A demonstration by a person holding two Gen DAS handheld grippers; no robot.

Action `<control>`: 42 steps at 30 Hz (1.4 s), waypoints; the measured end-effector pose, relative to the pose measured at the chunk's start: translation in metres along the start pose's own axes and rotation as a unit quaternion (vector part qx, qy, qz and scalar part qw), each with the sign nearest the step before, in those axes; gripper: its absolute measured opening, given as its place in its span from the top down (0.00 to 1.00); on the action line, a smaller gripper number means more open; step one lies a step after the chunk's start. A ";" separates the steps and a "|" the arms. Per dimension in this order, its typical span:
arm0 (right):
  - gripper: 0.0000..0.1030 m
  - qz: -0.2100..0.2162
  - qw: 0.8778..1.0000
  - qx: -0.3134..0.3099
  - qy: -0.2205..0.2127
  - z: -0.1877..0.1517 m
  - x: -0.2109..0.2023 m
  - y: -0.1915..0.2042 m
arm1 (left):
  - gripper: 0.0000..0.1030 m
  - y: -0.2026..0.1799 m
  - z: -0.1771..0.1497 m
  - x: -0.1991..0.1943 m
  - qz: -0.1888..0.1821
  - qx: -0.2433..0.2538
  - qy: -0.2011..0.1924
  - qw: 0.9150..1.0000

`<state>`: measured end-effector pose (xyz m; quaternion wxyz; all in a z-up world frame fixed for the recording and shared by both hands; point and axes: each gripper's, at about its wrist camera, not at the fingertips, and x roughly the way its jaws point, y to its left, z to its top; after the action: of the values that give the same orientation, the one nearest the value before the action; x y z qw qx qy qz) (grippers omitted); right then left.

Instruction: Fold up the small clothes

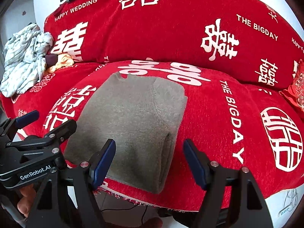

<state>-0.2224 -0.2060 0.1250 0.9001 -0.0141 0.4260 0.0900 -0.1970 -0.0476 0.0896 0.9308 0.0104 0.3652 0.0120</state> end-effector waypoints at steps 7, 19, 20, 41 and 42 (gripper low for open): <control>0.26 0.000 1.000 0.001 -0.001 -0.003 -0.003 -0.003 | 0.01 -0.004 -0.002 -0.004 0.004 0.006 -0.004 1.000; 0.26 -0.001 1.000 -0.001 -0.001 -0.007 -0.006 -0.003 | 0.01 -0.006 -0.002 -0.007 0.004 0.007 -0.005 1.000; 0.26 -0.001 1.000 -0.002 -0.001 -0.008 -0.007 -0.003 | 0.01 -0.006 -0.002 -0.007 0.004 0.007 -0.005 1.000; 0.26 0.002 1.000 -0.012 -0.004 -0.005 -0.013 0.002 | 0.01 -0.002 -0.002 -0.013 0.003 0.001 -0.007 1.000; 0.26 0.002 1.000 -0.012 -0.004 -0.005 -0.013 0.002 | 0.01 -0.002 -0.002 -0.013 0.002 0.002 -0.006 1.000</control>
<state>-0.2348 -0.2067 0.1315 0.9014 -0.0231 0.4214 0.0971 -0.2076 -0.0499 0.0970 0.9331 0.0127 0.3593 0.0133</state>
